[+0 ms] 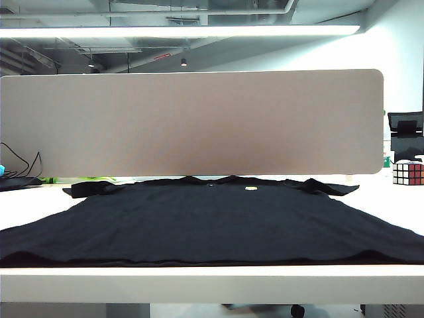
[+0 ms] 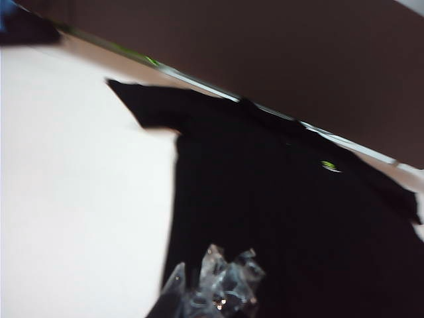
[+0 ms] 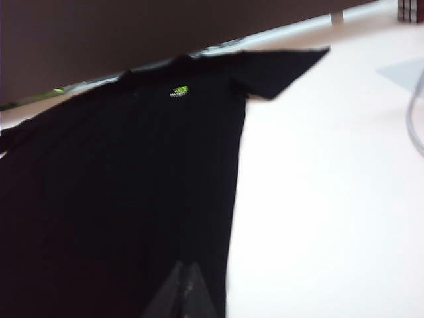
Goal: Fold the bottom side of the T-shirt horizontally towards the center, about one-third of the way, then fold the sleeve back towards the center, creating a straight line along the edge of the T-shirt, and finally fold the bottom of the T-shirt up towards the top, creating a neat rectangle.
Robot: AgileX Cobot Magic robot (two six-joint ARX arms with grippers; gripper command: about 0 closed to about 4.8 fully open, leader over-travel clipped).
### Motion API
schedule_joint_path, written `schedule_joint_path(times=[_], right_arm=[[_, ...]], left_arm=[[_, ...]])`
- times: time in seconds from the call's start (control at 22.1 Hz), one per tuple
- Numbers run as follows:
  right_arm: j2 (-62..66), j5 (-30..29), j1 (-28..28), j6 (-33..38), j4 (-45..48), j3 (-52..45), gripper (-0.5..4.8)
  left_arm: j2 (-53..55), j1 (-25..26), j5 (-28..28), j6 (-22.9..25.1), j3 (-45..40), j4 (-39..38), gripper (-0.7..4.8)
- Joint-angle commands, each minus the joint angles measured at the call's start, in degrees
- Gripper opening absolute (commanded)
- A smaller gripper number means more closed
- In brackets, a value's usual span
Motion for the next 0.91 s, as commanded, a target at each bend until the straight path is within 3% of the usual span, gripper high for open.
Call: schedule_joint_path(times=[0.05, 0.18, 0.41, 0.59, 0.91], right_arm=[[4.85, 0.57, 0.00, 0.07, -1.03, 3.72, -0.09], [14.49, 0.79, -0.04, -0.26, -1.90, 9.07, -0.09], [30.14, -0.37, -0.02, -0.28, -6.01, 18.47, -0.09], [43.74, -6.58, -0.07, -1.27, -10.75, 27.32, -0.09], [55.36, -12.79, -0.98, -5.86, -18.18, 34.38, -0.09]], left_arm=[[2.89, 0.15, 0.39, -7.39, 0.15, 0.26, -0.06], [9.20, 0.15, 2.38, -10.05, 1.05, 0.22, -0.06], [21.66, 0.22, 6.73, -10.14, 5.33, 0.20, -0.06], [36.04, 0.24, 11.82, -5.49, 12.61, 0.11, -0.06], [56.37, 0.22, 20.55, -0.46, 23.58, -0.87, -0.06]])
